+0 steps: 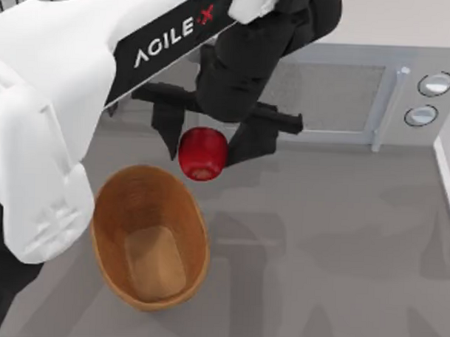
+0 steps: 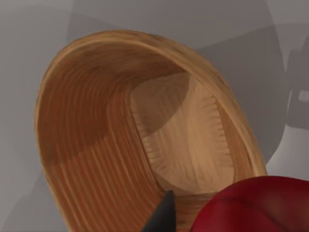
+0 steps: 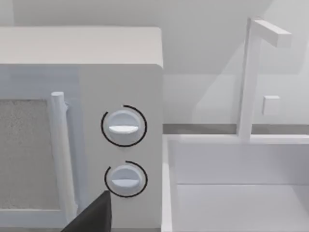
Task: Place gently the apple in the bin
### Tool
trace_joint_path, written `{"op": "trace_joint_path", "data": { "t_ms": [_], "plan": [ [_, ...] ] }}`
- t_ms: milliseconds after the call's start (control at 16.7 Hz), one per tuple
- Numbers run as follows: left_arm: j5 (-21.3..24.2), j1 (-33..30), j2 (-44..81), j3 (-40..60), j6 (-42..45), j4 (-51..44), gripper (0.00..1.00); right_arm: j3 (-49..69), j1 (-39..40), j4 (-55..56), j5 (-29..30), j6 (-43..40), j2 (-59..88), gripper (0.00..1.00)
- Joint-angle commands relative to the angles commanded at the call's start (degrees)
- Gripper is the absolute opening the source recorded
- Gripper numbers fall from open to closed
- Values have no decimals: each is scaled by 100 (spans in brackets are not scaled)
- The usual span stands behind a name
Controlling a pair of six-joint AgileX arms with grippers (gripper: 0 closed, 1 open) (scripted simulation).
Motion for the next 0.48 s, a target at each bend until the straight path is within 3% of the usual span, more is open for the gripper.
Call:
{"op": "trace_joint_path", "data": {
  "t_ms": [180,480],
  "plan": [
    [-27,49,-253,-582,16,308,0,0,0,0,0,0,0,100],
    [-68,113,-820,-2459,103,1020,0,0,0,0,0,0,0,100]
  ]
}}
